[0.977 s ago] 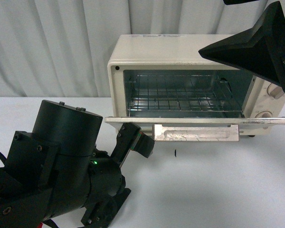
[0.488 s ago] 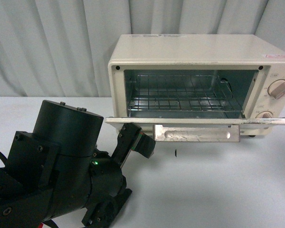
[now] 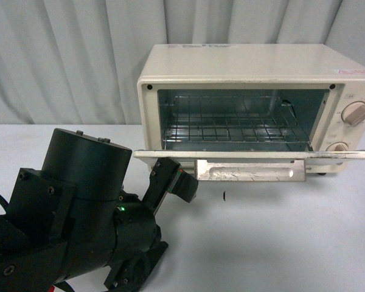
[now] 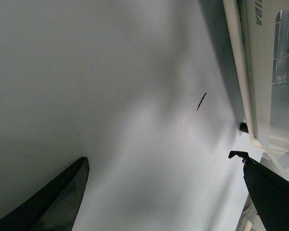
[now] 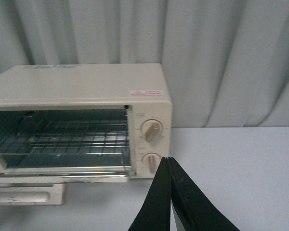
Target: Open oven
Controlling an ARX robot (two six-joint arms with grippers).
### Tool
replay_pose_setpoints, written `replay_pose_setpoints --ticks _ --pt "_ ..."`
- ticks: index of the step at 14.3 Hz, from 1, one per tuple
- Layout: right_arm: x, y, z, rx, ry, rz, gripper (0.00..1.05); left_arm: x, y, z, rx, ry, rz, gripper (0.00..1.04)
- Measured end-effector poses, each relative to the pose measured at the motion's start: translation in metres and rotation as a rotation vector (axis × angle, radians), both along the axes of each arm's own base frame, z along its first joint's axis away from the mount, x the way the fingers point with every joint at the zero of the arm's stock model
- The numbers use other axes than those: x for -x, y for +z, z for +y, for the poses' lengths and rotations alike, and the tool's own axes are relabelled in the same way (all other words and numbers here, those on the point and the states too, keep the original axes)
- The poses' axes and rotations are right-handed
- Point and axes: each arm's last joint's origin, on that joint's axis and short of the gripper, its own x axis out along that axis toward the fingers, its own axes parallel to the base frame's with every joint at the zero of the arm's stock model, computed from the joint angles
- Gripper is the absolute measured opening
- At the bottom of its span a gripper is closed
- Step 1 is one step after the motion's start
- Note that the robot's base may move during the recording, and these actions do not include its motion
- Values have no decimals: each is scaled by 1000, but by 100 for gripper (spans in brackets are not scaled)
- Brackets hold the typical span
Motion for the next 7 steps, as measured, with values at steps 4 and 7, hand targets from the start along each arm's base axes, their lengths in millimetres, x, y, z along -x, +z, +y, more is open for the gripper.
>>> replay_pose_setpoints --ticks 4,7 --pt "19 -7 -2 -2 -2 0 2 0 0 0 1 -2 1 98" --pt "29 -18 -2 -3 -1 12 2 0 0 0 0 -1 0 98"
